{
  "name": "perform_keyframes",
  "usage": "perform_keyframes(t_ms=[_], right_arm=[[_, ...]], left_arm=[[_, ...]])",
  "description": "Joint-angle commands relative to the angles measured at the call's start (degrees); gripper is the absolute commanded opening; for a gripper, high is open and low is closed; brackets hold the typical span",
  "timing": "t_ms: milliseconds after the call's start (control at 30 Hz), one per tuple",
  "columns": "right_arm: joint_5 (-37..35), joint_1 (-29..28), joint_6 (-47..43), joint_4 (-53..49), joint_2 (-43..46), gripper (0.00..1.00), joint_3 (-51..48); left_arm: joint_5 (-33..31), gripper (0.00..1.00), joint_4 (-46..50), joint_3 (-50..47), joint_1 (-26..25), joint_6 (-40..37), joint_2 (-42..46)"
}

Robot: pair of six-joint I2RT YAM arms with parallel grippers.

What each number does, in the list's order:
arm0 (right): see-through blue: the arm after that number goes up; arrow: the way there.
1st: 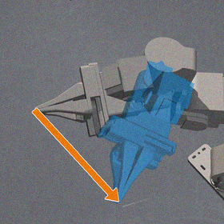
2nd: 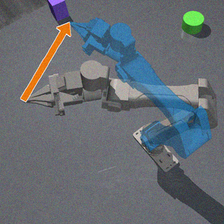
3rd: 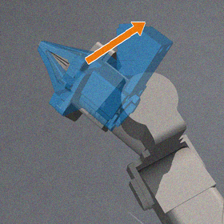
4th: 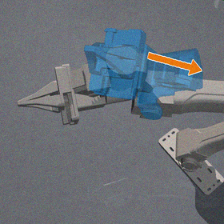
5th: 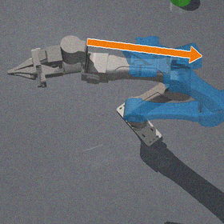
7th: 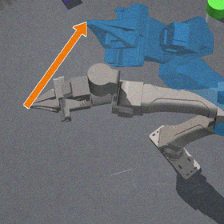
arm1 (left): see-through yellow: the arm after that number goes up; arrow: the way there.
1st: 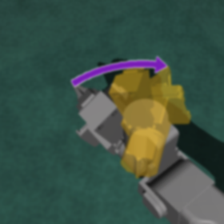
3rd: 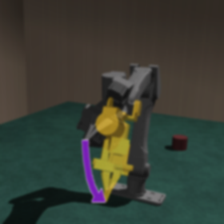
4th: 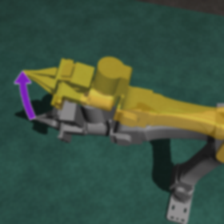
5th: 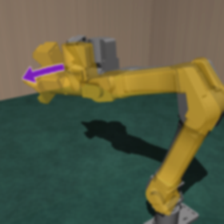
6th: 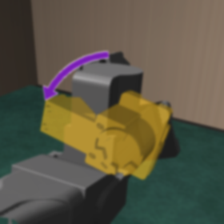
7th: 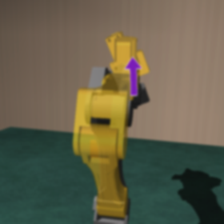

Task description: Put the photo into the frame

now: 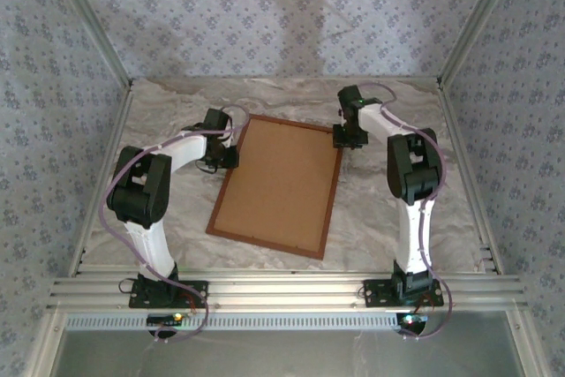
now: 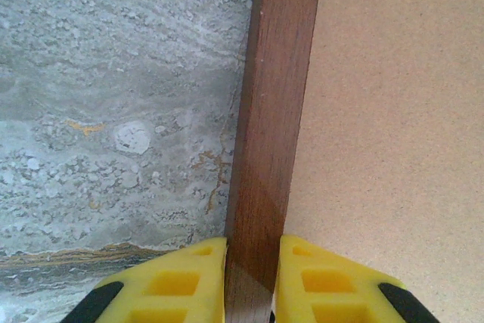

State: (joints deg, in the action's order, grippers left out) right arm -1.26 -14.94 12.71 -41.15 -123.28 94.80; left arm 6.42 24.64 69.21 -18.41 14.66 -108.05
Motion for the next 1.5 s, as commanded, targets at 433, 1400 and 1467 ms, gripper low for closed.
perform_keyframes(t_ms=[433, 1400, 1467], right_arm=[[-5.68, -6.02, -4.42, -9.84, -11.03, 0.39, 9.39], [-8.00, -9.53, -11.31, -15.78, -17.13, 0.45, 19.72], [-7.27, -9.40, -9.69, -18.50, -18.41, 0.48, 22.27]], left_arm=[[-0.17, 0.20, 1.63, -1.56, 0.27, 0.29, -1.47], [0.44, 0.20, 1.90, -1.87, 0.22, -0.15, -0.96], [0.47, 0.20, 2.06, -1.89, 0.22, -0.15, -0.85]])
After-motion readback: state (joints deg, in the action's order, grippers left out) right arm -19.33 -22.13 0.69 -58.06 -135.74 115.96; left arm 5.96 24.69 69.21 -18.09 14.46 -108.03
